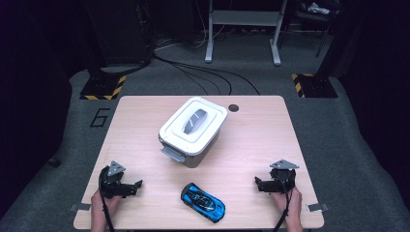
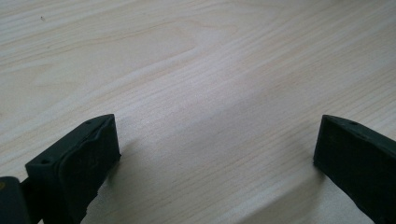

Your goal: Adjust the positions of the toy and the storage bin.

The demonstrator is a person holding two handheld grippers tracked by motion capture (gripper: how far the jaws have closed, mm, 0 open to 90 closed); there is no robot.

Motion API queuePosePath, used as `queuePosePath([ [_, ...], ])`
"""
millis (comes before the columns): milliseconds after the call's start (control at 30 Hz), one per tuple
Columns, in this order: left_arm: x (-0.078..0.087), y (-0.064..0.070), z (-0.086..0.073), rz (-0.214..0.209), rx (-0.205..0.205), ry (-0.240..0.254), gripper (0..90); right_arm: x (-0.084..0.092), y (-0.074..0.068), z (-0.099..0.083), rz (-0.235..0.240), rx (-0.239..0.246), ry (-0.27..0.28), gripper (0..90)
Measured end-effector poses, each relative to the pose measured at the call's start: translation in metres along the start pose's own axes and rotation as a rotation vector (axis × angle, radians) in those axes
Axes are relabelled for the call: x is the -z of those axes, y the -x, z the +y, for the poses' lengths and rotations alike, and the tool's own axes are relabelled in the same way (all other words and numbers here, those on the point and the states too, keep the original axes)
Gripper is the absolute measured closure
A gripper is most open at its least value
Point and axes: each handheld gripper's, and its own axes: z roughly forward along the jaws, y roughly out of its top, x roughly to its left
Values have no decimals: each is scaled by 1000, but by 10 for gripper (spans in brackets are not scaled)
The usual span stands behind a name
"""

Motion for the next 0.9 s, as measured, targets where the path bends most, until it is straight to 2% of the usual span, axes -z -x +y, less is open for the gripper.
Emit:
queuePosePath([
  [300,0,0,0,0,3,1,3,-1,0,2,7,6,-5,0],
  [400,0,0,0,0,3,0,3,0,0,3,16,20,-23,0],
  [433,1,0,1,-8,2,-16,3,-1,0,3,18,15,-20,0],
  [533,1,0,0,-8,2,-16,3,0,0,4,44,11,-19,0],
  [567,1,0,1,-8,2,-16,3,1,0,4,45,29,-20,0],
  [633,0,0,0,-3,6,-2,3,2,-3,4,39,22,-23,0],
  [733,0,-1,1,-8,-1,-18,2,5,-8,5,46,25,-18,0],
  [767,0,-1,1,-8,-1,-17,3,7,-10,7,41,39,-20,0],
  [867,0,-1,1,-9,-1,-18,3,9,-13,8,52,48,-14,0],
  [900,0,-1,1,-9,-1,-17,3,11,-15,9,62,38,-10,0],
])
